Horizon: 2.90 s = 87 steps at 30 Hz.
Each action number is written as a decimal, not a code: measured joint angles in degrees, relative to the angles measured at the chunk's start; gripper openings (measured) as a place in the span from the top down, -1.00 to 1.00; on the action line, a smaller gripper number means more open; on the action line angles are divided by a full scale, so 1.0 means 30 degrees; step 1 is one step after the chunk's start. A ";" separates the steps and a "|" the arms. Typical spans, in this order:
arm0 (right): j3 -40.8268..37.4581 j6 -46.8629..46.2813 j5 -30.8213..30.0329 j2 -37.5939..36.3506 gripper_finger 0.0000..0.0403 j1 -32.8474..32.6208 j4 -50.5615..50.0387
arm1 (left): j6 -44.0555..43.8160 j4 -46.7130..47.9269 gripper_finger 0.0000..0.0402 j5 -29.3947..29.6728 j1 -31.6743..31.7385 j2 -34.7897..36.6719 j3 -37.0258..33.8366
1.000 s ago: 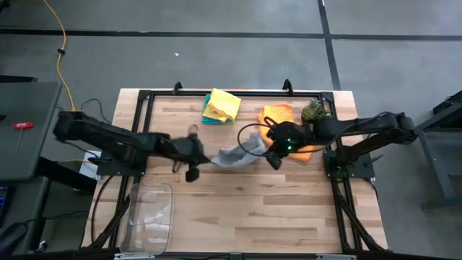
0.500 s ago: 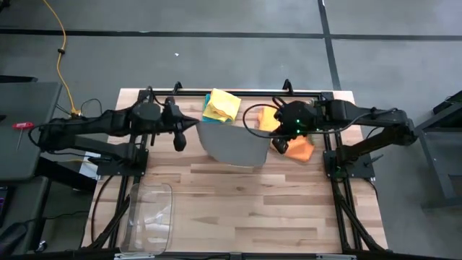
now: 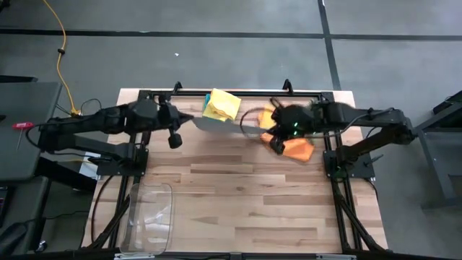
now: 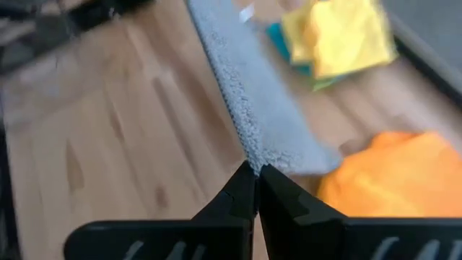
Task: Fold microfiber towels
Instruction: Fold the gray microfiber towel
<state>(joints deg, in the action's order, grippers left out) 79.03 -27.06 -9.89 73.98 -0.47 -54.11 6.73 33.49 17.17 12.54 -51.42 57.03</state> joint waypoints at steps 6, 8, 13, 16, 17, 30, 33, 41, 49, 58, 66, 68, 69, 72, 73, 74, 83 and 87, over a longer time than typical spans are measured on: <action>-0.2545 -0.2602 0.0889 0.0641 1.00 -0.1964 0.2509 | -0.3597 0.1786 1.00 -0.0375 -0.2037 -0.0754 -0.1509; -0.3742 -0.3646 0.1588 0.0875 1.00 -0.2735 0.4082 | -0.5081 0.1829 1.00 -0.0387 -0.2950 -0.1077 -0.2370; -0.6967 -0.6935 0.2675 0.1238 1.00 -0.4527 0.6957 | -0.9992 -0.0146 1.00 -0.0742 -0.5486 -0.2329 -0.4854; -0.8449 -0.8925 0.3172 0.1238 1.00 -0.5562 0.8809 | -1.2765 -0.2651 1.00 -0.0996 -0.7102 -0.3384 -0.6176; -0.8827 -0.9524 0.3351 0.1238 1.00 -0.5848 0.9180 | -1.3648 -0.3624 1.00 -0.1020 -0.7614 -0.3868 -0.6459; -1.0686 -1.1991 0.2870 0.1378 1.00 -0.3235 0.9871 | -1.6044 -0.6342 1.00 0.0380 -0.6770 -0.8238 -0.6884; -1.1361 -1.1988 0.2699 0.1498 1.00 -0.1649 1.0240 | -1.5899 -0.6416 1.00 0.0568 -0.5472 -0.8375 -0.6891; -1.3412 -1.2017 0.2201 0.1493 1.00 0.1417 1.3179 | -1.4543 -0.6546 1.00 0.1197 -0.2925 -0.8372 -0.6891; -1.3567 -1.1522 0.2485 0.2401 1.00 0.2683 1.4082 | -1.4004 -0.6519 1.00 0.1872 -0.1647 -0.8365 -0.6862; -1.3569 -1.1972 0.2168 0.3646 1.00 0.2913 1.4747 | -1.3968 -0.6587 1.00 0.1785 -0.1393 -0.8936 -0.6862; -1.3569 -1.2347 0.1271 0.3650 1.00 0.2913 1.4816 | -1.3721 -0.7246 1.00 0.2048 -0.1407 -1.0581 -0.6869; -1.3556 -1.2506 0.1085 0.3650 1.00 0.2906 1.4936 | -1.3677 -0.7263 1.00 0.2032 -0.1408 -1.1094 -0.6869; -1.3555 -1.2552 0.1010 0.3650 1.00 0.2906 1.4954 | -1.3677 -0.7316 1.00 0.2025 -0.1401 -1.1347 -0.6869; -1.3555 -1.2552 0.0883 0.3650 0.98 0.2942 1.5164 | -1.3671 -0.7430 1.00 0.2006 -0.1408 -1.1756 -0.6862; -1.3562 -1.2527 0.0888 0.3650 0.96 0.2968 1.5126 | -1.3669 -0.7458 1.00 0.2003 -0.1408 -1.1840 -0.6862; -1.3562 -1.2543 0.0872 0.3650 0.93 0.3002 1.5038 | -1.3669 -0.7361 1.00 0.2070 -0.1394 -1.1840 -0.6876; -1.3584 -1.3048 -0.0186 0.3650 0.44 0.3288 1.4273 | -1.3302 -0.7656 0.99 0.3248 -0.1393 -1.1825 -0.6884; -1.3584 -1.3051 -0.0662 0.3650 0.28 0.3299 1.4287 | -1.2482 -0.7948 0.94 0.4094 -0.1393 -1.1825 -0.6884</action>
<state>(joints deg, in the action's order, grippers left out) 38.28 -66.21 -11.87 84.93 9.43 -11.25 -30.72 9.64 29.45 8.36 -86.89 36.38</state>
